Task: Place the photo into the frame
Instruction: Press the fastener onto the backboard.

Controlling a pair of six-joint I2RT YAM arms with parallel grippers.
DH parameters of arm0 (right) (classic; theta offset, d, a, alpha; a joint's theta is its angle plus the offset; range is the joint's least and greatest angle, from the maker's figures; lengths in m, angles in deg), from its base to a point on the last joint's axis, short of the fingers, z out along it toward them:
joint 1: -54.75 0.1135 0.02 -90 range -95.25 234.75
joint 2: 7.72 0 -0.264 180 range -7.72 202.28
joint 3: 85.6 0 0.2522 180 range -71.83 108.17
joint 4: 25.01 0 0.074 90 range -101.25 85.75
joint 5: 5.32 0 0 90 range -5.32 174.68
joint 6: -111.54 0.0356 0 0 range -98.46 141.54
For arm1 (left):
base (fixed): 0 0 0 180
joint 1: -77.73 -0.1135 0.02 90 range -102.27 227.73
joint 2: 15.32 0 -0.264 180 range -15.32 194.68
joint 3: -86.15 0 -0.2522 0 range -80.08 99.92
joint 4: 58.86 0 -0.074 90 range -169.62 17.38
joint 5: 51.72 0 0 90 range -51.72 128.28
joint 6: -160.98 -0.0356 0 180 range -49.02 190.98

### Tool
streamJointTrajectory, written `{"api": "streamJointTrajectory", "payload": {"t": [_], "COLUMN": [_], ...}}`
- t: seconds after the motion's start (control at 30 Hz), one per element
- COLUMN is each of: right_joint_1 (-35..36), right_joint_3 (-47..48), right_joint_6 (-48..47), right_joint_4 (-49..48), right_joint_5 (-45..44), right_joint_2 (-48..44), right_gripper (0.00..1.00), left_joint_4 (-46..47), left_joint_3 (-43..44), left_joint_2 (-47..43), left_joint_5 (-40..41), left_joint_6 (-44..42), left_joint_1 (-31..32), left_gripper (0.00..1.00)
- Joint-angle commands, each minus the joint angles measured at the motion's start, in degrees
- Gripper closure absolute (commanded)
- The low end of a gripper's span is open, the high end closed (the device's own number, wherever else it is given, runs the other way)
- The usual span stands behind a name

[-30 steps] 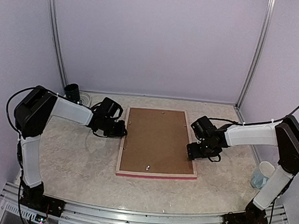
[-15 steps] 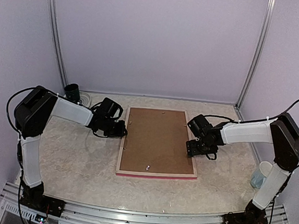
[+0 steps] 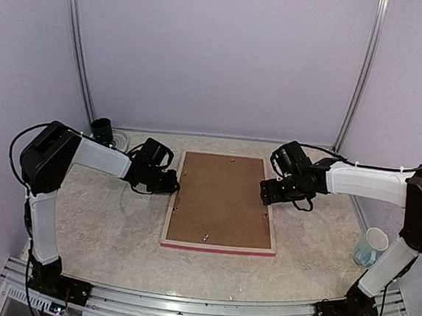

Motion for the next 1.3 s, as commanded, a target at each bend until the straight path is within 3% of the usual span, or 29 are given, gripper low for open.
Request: {"api": "streamJointTrajectory", "payload": {"t": [0.0,0.27,0.7,1.27], "right_joint_1": [0.22,0.25,0.26,-0.15], "right_joint_3": [3.25,2.75,-6.58,-4.62], "right_joint_6": [-1.13,-0.46,0.88,1.13], "right_joint_4": [0.67,1.34,1.97,2.29], "right_joint_5": [0.92,-1.47,-2.96,-7.04], "right_joint_2": [5.77,11.74,5.29,6.61], "right_gripper": [0.15,0.15,0.15,0.14], "left_joint_4": [-2.7,-2.67,-2.06,-2.41], "left_joint_3": [-1.9,-2.36,-2.54,-2.78], "left_joint_2": [2.63,2.12,2.65,2.29], "left_joint_5": [-0.46,-0.32,-0.52,-0.09], "left_joint_6": [-1.16,-0.93,-0.26,-0.21], "left_joint_1": [0.81,0.86,1.12,1.08], "left_gripper": [0.89,0.89,0.89,0.89]}}
